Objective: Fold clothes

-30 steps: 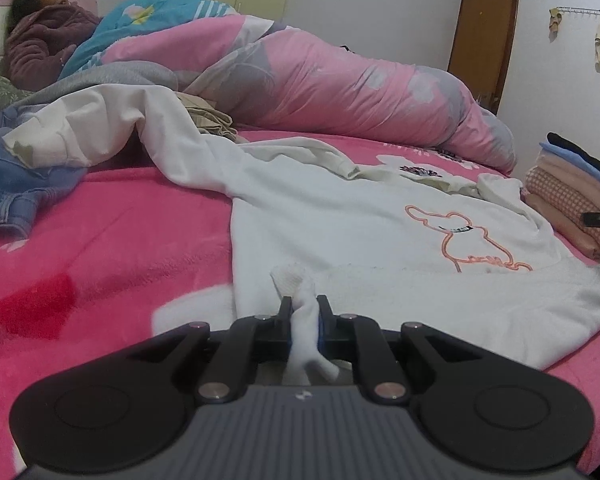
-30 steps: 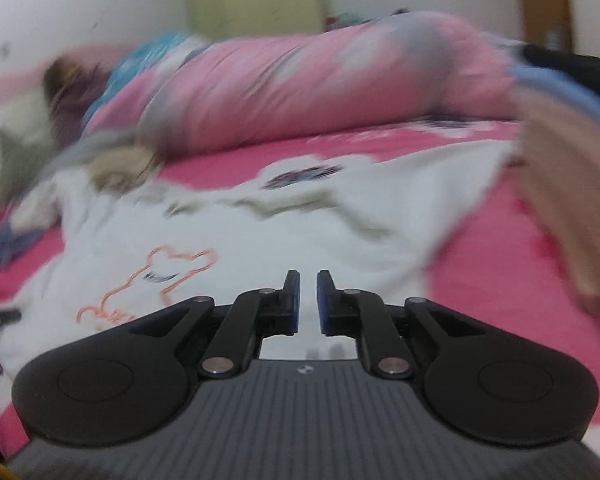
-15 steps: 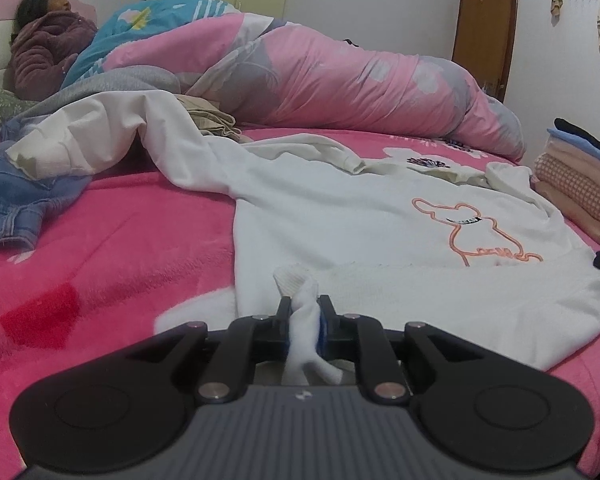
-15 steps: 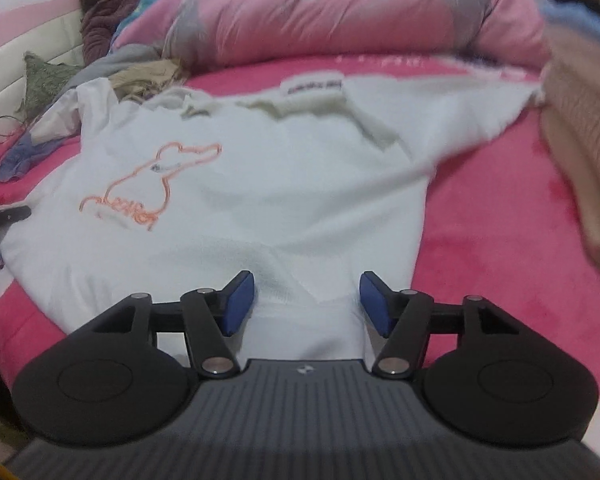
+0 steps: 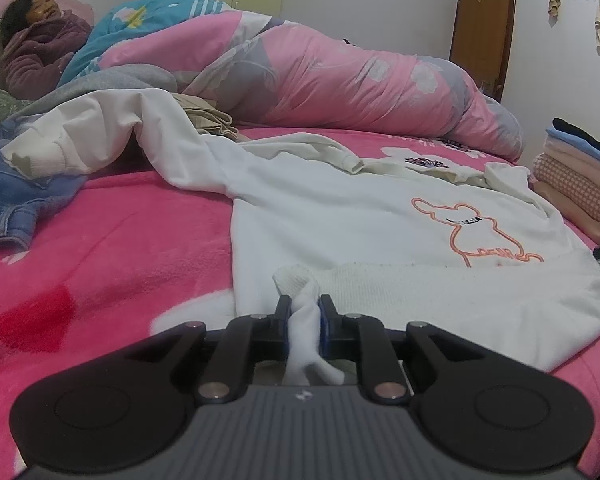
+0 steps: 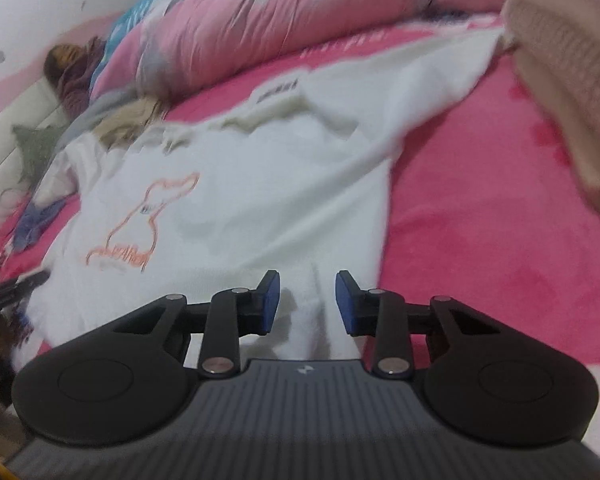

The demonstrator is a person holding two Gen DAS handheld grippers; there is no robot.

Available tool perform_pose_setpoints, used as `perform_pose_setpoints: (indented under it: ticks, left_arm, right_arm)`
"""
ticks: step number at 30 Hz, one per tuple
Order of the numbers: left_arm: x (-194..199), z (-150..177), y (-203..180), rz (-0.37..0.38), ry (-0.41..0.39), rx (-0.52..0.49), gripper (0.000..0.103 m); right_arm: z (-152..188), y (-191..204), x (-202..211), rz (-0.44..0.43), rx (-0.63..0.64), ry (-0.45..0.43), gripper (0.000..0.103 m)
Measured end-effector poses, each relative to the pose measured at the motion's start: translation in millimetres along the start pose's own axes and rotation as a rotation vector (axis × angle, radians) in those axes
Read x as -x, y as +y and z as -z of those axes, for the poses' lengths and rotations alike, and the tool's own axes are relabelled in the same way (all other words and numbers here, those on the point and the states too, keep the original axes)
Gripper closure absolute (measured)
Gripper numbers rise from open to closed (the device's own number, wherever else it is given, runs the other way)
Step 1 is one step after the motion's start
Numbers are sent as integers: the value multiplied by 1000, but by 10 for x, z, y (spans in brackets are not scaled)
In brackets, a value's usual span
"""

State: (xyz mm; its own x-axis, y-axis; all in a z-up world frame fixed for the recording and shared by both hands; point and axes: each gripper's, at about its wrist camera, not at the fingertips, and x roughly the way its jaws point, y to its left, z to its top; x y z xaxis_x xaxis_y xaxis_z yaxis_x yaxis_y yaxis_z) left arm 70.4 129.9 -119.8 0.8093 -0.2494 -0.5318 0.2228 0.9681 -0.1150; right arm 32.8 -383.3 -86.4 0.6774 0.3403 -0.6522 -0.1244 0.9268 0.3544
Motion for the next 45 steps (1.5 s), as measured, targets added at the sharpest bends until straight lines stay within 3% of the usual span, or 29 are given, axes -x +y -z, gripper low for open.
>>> perform_pose_setpoints:
  ticks: [2,4,6,8,11,16,21,25,30,34,38,40,45]
  left_arm:
    - [-2,4,-4,-1,-2,0,87]
    - [-4,7,-7,-2,-4,0,87]
    - [-7,9,-3,3,-5,1,87]
    - [-14,10,4,7,-6,3,87]
    - [-16,8,9,11,-7,5,87]
    - [-3,-21,45,25,3,32,83]
    - [102,-77,79,76,17,58,65]
    - [152,-101,22,128,30,24,58]
    - [31,-213,-11,111,72,-20,57]
    - [-121,-312,37,114,140,-16,62]
    - [-215,-386,124,127,185,50,92]
    - [-138,-430,202,156,169,121,93]
    - [20,-613,420,316,142,319,93]
  right_arm:
    - [21,76,-78,0,44,32,78]
    - [36,187,-61,37,113,22,92]
    - [45,168,10,68,111,-8,96]
    - [62,108,82,95,90,-44,96]
    - [96,-52,104,67,-33,-72,96]
    - [86,-179,81,-33,-182,-84,89]
    - [65,-178,37,-76,-202,-50,77]
    - [68,-146,7,-83,-187,-30,75]
    - [58,-180,-5,-90,-191,-20,76]
    - [62,-182,25,-89,-184,-19,81]
    - [70,-193,-1,-85,-185,-8,83]
    - [77,-161,27,-73,-179,-19,94]
    - [-74,-41,328,-88,-171,-120,96]
